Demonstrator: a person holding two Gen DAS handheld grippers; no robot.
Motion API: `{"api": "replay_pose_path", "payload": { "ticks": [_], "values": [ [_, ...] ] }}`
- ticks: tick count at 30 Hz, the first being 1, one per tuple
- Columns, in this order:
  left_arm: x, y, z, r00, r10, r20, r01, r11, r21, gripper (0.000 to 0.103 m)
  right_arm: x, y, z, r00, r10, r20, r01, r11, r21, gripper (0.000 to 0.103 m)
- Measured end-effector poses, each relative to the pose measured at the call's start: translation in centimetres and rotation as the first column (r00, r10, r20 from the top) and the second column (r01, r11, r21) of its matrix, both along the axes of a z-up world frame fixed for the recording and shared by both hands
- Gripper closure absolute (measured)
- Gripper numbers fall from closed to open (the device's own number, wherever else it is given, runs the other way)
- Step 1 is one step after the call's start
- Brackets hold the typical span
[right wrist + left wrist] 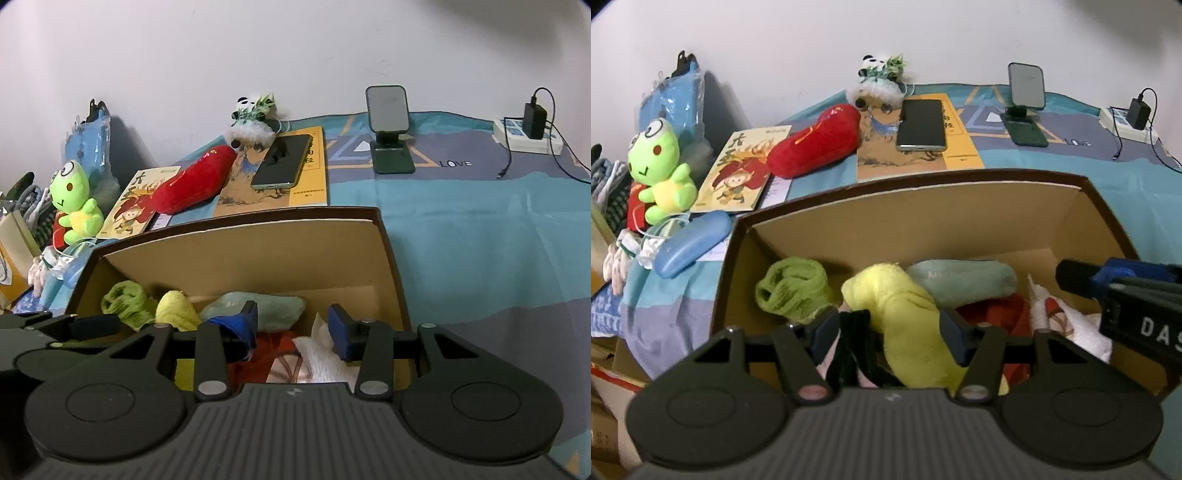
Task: Organize soft objects
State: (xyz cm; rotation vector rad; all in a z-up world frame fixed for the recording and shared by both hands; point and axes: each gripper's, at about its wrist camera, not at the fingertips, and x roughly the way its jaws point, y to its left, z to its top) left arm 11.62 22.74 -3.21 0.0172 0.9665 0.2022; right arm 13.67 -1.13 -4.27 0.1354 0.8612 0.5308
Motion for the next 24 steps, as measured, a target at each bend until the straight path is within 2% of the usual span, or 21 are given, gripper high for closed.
{"api": "replay_pose_path", "payload": {
  "ticks": [8,12,15,19,24],
  "values": [
    [0.7,1.6,-2.2,0.998,0.056,0.021,-0.057,0.998,0.03,0.042,0.5,1.5,-2.2,0.998,0.016,0.053,-0.014,0.999,-0.03,0.077],
    [0.9,1.2,-2.7,0.999,0.049,0.023,-0.05,0.998,0.043,0.042,0.5,1.3,-2.6,0.999,0.026,0.04,-0.026,1.0,-0.01,0.077],
    [0.9,0.8,-2.7,0.999,0.034,0.035,-0.036,0.997,0.068,0.042,0.5,1.4,-3.0,0.999,0.025,0.027,-0.025,0.999,-0.029,0.078],
    [0.9,1.3,-3.0,0.998,0.05,0.04,-0.051,0.998,0.034,0.042,0.8,1.3,-3.3,1.0,0.029,0.008,-0.029,1.0,-0.004,0.078],
    [0.9,1.6,-3.2,0.997,0.067,0.039,-0.067,0.998,0.003,0.042,0.4,2.0,-3.9,0.999,0.041,0.009,-0.041,0.997,-0.059,0.08]
  ]
}}
